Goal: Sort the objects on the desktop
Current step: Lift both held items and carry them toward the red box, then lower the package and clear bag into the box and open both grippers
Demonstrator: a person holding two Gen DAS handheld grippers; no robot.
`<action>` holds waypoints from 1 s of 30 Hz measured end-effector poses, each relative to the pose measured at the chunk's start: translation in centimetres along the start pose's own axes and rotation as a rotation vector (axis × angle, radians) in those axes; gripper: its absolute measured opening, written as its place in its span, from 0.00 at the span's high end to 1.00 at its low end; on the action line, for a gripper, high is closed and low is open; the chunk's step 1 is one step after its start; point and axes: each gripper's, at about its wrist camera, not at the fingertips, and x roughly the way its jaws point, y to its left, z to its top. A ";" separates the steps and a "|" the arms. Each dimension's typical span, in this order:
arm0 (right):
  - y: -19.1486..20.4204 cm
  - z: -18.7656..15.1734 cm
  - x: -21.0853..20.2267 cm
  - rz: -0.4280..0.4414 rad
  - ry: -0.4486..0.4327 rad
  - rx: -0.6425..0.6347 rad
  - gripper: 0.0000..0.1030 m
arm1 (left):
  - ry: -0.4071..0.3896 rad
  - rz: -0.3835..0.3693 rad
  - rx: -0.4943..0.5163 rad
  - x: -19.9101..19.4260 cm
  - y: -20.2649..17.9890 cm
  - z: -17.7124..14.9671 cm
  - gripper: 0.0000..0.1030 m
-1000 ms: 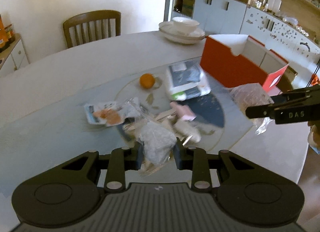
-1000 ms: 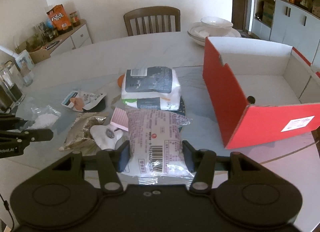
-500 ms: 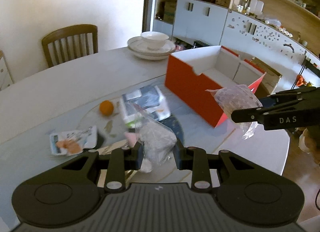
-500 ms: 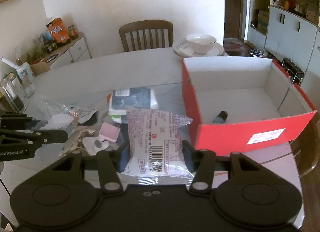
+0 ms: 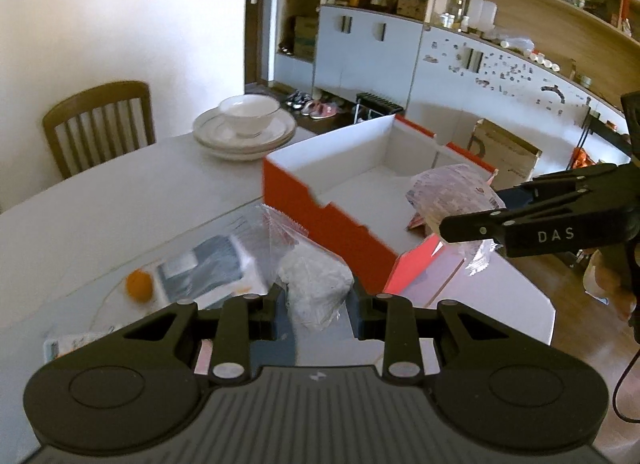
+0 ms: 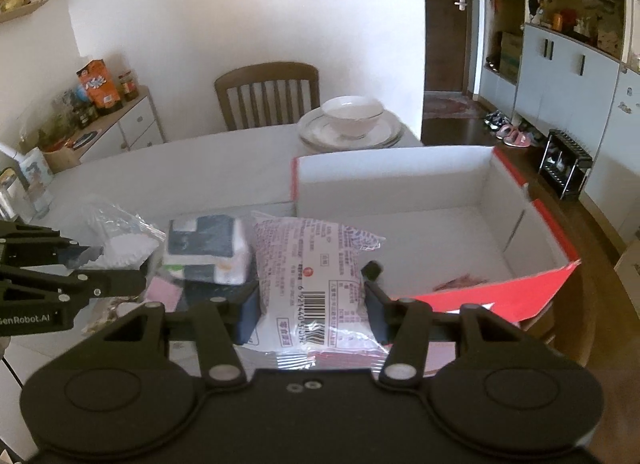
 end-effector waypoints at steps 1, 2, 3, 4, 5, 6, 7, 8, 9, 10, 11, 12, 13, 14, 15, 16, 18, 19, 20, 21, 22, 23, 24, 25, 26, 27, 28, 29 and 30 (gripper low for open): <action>-0.7 0.2 0.0 -0.003 -0.002 0.001 0.49 | -0.002 -0.005 0.006 0.5 -0.5 0.5 0.72; -1.2 0.4 0.0 -0.007 -0.005 0.004 0.49 | -0.003 -0.007 0.012 0.8 -1.0 0.9 0.72; -1.9 0.6 0.0 -0.008 -0.006 0.005 0.49 | -0.003 -0.010 0.017 1.2 -1.4 1.2 0.72; -2.4 0.7 0.0 -0.008 -0.007 0.006 0.49 | -0.003 -0.014 0.022 1.6 -1.9 1.6 0.72; -3.1 0.9 0.1 -0.010 -0.010 0.006 0.49 | -0.003 -0.018 0.027 2.1 -2.3 2.1 0.72; -3.6 1.0 0.1 -0.012 -0.012 0.005 0.49 | -0.002 -0.021 0.032 2.5 -2.7 2.4 0.72; -4.1 1.2 0.2 -0.015 -0.014 0.005 0.49 | -0.002 -0.023 0.037 3.1 -3.2 2.9 0.72; -4.8 1.4 0.3 -0.019 -0.015 0.006 0.49 | -0.002 -0.026 0.041 3.5 -3.5 3.2 0.72; -5.3 1.6 0.4 -0.022 -0.016 0.006 0.49 | -0.002 -0.029 0.045 3.9 -3.9 3.6 0.72; -6.0 1.9 0.5 -0.025 -0.017 0.006 0.49 | -0.002 -0.031 0.052 4.5 -4.4 4.1 0.72; -6.6 2.1 0.6 -0.028 -0.017 0.007 0.49 | -0.002 -0.032 0.058 5.0 -4.7 4.4 0.72; -7.0 2.2 0.8 -0.031 -0.017 0.007 0.49 | -0.001 -0.033 0.064 5.5 -5.0 4.8 0.72; -7.5 2.4 1.0 -0.035 -0.015 0.008 0.49 | 0.002 -0.035 0.068 6.2 -5.4 5.2 0.72; -8.1 2.5 1.1 -0.039 -0.015 0.009 0.49 | 0.005 -0.037 0.070 6.7 -5.6 5.6 0.72; -8.5 2.6 1.3 -0.043 -0.014 0.007 0.49 | 0.009 -0.039 0.071 7.2 -5.9 5.9 0.72; -8.9 2.8 1.5 -0.049 -0.012 0.005 0.49 | 0.014 -0.040 0.075 7.9 -6.2 6.3 0.72; -9.8 3.1 2.0 -0.055 -0.004 0.003 0.49 | 0.021 -0.035 0.091 9.0 -6.6 7.1 0.72; -10.3 3.3 2.2 -0.055 -0.001 0.003 0.49 | 0.026 -0.033 0.096 9.5 -6.9 7.4 0.72; -10.7 3.4 2.4 -0.059 0.002 0.005 0.49 | 0.032 -0.034 0.099 10.2 -7.1 7.8 0.72; -11.2 3.6 2.7 -0.060 0.006 0.005 0.49 | 0.039 -0.034 0.103 10.7 -7.2 8.0 0.72; -11.8 3.8 2.9 -0.060 0.009 0.006 0.49 | 0.044 -0.029 0.108 11.4 -7.5 8.4 0.72; -12.1 3.9 3.1 -0.065 0.010 0.005 0.49 | 0.048 -0.026 0.111 11.8 -7.6 8.6 0.72; -12.4 4.0 3.3 -0.068 0.012 0.002 0.49 | 0.053 -0.027 0.113 12.4 -7.7 9.0 0.72; -12.7 4.1 3.6 -0.070 0.013 -0.001 0.49 | 0.060 -0.029 0.111 13.0 -7.7 9.3 0.72; -13.1 4.2 3.9 -0.071 0.015 -0.003 0.49 | 0.066 -0.026 0.110 13.5 -7.8 9.5 0.72; -13.4 4.3 4.2 -0.071 0.020 -0.004 0.49 | 0.074 -0.022 0.112 14.1 -7.8 9.8 0.72; -13.6 4.4 4.6 -0.069 0.024 -0.009 0.49 | 0.083 -0.019 0.113 14.7 -7.8 10.2 0.72; -13.8 4.5 5.0 -0.067 0.025 -0.015 0.49 | 0.093 -0.018 0.112 15.3 -7.8 10.5 0.72; -14.0 4.5 5.4 -0.068 0.028 -0.022 0.49 | 0.105 -0.018 0.111 16.0 -7.8 10.8 0.72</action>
